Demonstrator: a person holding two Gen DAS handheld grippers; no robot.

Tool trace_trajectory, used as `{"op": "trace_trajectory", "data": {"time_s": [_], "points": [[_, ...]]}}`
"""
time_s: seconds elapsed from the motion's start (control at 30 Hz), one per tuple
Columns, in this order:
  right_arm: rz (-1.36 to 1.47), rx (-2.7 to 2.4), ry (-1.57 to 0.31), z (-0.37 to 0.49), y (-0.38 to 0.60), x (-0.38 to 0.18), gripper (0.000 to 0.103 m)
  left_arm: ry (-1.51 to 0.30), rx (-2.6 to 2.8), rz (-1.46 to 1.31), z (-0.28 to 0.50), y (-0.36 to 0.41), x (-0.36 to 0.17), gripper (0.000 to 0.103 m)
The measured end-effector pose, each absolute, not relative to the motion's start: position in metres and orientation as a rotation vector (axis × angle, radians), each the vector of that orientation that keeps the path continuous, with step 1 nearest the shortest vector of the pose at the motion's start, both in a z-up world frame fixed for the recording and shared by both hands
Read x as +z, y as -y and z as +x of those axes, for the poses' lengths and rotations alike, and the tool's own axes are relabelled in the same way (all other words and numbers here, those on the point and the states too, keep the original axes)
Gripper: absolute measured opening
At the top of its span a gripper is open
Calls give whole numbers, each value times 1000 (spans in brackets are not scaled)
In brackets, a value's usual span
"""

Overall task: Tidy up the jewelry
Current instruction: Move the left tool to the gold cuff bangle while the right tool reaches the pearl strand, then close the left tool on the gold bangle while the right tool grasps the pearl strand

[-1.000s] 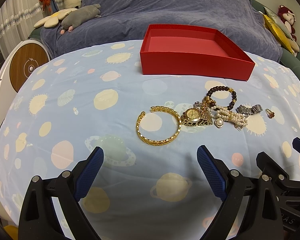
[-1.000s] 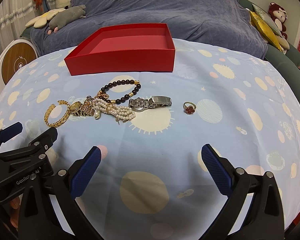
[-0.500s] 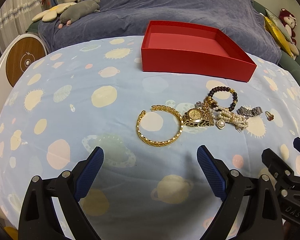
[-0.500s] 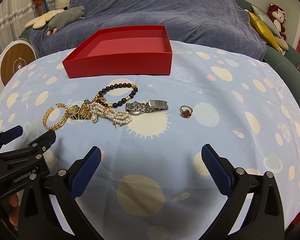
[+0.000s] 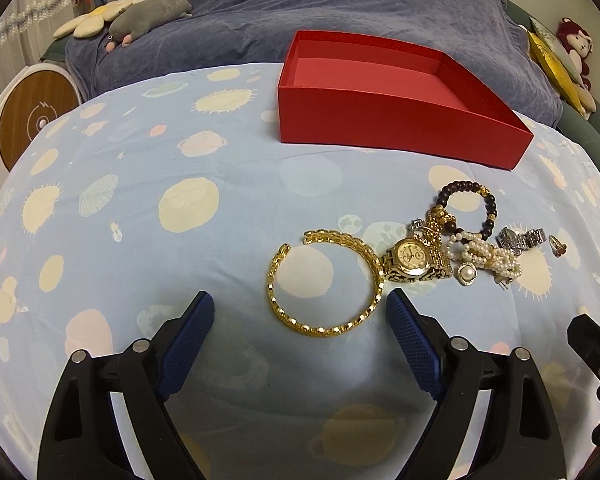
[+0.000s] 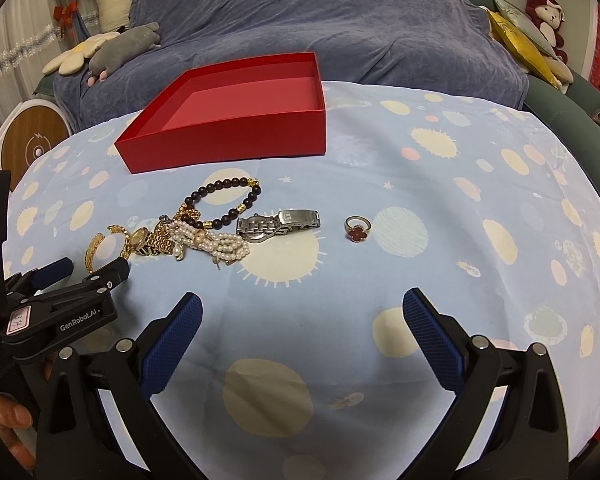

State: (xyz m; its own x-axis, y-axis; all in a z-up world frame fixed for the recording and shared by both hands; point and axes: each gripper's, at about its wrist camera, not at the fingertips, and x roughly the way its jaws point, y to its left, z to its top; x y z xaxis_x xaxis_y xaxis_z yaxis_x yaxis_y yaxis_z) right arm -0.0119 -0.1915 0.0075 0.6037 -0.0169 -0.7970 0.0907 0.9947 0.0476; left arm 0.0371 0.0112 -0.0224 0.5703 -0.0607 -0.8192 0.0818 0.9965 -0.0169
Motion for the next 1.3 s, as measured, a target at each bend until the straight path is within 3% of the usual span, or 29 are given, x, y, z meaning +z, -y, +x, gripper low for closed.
{"op": "trace_trajectory", "data": {"time_s": [0.13, 0.2, 0.4, 0.53, 0.6, 0.67, 1.1, 1.17, 1.3], "points": [[87, -63, -925, -11, 192, 6, 98, -946, -112, 22, 40, -11, -20, 68], [89, -63, -927, -10, 193, 6, 98, -940, -131, 25, 39, -10, -18, 54], [98, -37, -931, -8, 192, 4, 98, -952, -157, 1, 39, -10, -15, 54], [51, 59, -937, 1, 180, 5, 84, -947, -135, -34, 38, -20, -5, 54], [2, 123, -938, 10, 170, 6, 84, -926, -122, -32, 38, -24, 2, 55], [-58, 175, -936, 18, 160, 6, 72, -912, -109, -30, 38, -28, 7, 55], [-205, 380, -948, 48, 129, -7, 59, -926, -133, -54, 38, -31, 9, 55], [-207, 390, -967, 55, 129, -12, 46, -930, -135, -55, 38, -31, 8, 55], [-206, 405, -995, 57, 132, -19, 43, -940, -133, -67, 40, -34, 6, 55]]}}
